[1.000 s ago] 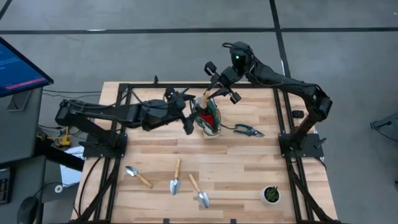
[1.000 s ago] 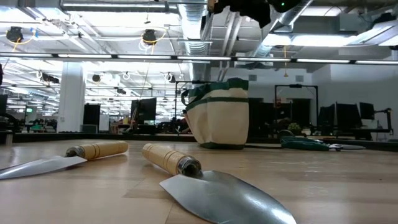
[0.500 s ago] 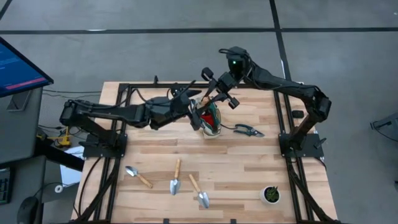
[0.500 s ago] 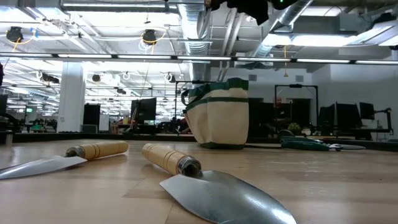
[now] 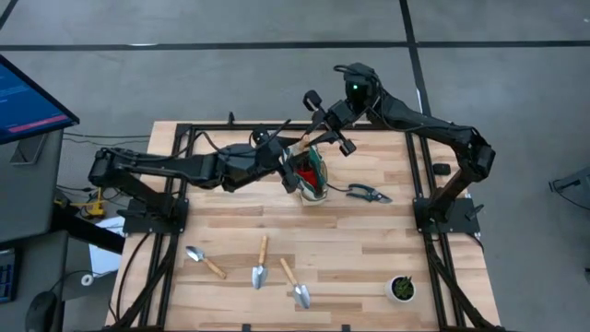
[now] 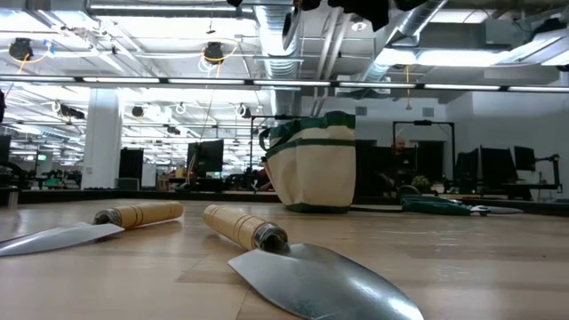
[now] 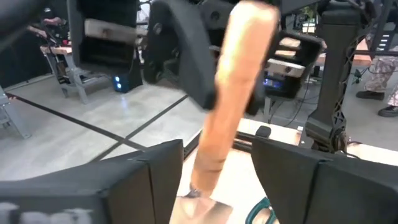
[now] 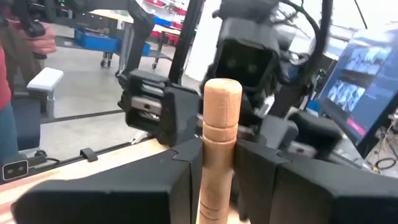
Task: Pick & Place Garden tools in Gardening bag
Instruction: Put the trowel into the gardening bag
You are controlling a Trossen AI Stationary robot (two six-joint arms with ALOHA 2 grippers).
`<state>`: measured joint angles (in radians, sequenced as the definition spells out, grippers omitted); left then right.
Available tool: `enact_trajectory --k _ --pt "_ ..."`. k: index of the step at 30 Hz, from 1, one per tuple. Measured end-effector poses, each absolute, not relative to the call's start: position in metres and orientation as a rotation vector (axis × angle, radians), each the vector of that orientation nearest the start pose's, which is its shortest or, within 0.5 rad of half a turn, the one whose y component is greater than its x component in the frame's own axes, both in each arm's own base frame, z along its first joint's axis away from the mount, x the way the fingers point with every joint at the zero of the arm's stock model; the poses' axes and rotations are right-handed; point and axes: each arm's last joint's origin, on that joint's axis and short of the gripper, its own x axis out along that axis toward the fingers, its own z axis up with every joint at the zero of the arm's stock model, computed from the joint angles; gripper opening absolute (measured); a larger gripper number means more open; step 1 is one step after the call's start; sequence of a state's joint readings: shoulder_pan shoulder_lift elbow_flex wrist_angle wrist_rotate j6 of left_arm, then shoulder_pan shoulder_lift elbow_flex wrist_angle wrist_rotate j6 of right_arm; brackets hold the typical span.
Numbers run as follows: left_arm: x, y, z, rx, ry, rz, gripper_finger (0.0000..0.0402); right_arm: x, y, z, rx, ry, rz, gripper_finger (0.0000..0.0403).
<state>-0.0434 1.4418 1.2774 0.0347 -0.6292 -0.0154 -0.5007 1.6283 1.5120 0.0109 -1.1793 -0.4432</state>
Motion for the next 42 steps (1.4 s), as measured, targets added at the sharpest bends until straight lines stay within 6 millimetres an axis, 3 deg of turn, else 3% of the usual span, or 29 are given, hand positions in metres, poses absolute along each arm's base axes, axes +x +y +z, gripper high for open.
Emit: enact_trajectory --k 11,18,25,28,32,37,42 --pt "0.329 0.004 0.375 0.028 0.096 0.563 0.0129 0.34 -0.141 0.386 -0.327 -0.071 0.711 0.0072" --pt "0.329 0.004 0.374 0.047 0.109 0.564 0.0048 0.341 -0.14 0.385 -0.303 -0.059 0.707 0.0072" --pt "0.328 0.005 0.376 0.041 0.097 0.611 0.0048 0.333 -0.15 0.393 -0.278 -0.061 0.651 0.0102" --pt "0.328 0.005 0.373 0.056 0.124 0.626 0.0048 0.314 -0.157 0.408 -0.291 -0.081 0.619 0.0123" --pt "0.327 0.006 0.365 0.068 0.15 0.627 0.0048 0.274 -0.165 0.437 -0.318 -0.123 0.603 0.0151" --pt "0.312 0.015 0.325 0.003 0.086 0.638 0.0048 0.226 -0.163 0.467 -0.325 -0.144 0.603 0.0161" --pt "0.273 0.032 0.286 -0.047 -0.095 0.575 0.0048 0.199 -0.154 0.481 -0.317 -0.136 0.595 0.0148"
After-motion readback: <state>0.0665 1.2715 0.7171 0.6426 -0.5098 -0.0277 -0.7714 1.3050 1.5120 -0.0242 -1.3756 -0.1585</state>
